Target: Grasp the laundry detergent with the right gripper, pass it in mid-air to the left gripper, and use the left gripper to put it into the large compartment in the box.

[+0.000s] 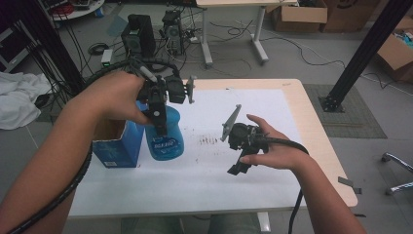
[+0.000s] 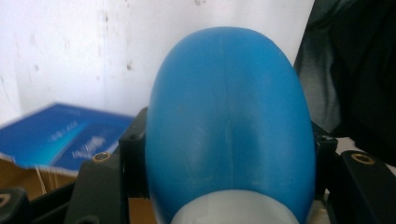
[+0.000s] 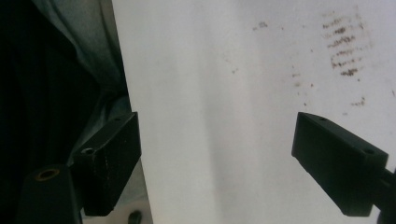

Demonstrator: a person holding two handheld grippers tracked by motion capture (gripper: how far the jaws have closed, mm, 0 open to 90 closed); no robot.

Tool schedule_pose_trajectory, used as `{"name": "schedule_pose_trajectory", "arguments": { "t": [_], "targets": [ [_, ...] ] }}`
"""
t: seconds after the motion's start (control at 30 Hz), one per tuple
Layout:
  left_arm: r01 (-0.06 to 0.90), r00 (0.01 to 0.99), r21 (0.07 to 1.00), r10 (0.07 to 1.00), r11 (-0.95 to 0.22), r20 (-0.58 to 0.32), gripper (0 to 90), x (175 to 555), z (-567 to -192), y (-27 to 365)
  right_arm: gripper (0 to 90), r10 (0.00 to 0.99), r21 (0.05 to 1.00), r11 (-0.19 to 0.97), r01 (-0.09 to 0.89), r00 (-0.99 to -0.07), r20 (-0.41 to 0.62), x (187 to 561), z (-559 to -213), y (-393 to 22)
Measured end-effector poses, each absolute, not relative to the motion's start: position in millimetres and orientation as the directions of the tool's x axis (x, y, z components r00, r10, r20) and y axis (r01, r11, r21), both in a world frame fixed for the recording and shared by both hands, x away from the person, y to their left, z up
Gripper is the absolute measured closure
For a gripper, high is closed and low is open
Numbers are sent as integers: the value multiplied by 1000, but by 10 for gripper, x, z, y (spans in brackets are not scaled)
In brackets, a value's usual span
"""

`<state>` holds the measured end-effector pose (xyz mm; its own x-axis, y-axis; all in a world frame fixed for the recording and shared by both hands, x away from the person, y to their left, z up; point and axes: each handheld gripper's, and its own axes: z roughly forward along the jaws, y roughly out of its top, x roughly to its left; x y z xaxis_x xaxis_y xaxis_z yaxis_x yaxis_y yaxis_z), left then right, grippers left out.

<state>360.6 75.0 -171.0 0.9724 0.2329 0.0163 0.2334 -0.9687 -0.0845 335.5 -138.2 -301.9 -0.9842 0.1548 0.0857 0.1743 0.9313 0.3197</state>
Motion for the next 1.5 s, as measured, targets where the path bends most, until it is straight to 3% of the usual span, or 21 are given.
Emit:
{"name": "schedule_pose_trajectory", "arguments": {
  "t": [0.2, 0.4, 0.73, 1.13, 1.5],
  "targets": [
    [387, 921, -76, 388, -919, -8, 381, 3701, -1461, 880, 156, 149, 245, 957, 157, -987, 52, 3371, -2969, -1412],
    [546, 837, -61, 547, -835, 4, 381, 3810, -1189, 1082, 156, 152, 229, 961, 158, -987, 41, 3375, -2920, -1427],
    [825, 565, -48, 824, -564, 35, 381, 4045, -854, 1461, 156, 123, 221, 967, 127, -992, 33, 3339, -2895, -1430],
    [944, 327, -43, 944, -326, 38, 382, 4100, -764, 1851, 159, 126, 200, 971, 133, -991, 48, 3331, -2922, -1472],
    [991, 135, 2, 989, -136, 56, 382, 4145, -793, 2201, 158, 126, 186, 974, 132, -991, 47, 3340, -2924, -1432]
  ]
}}
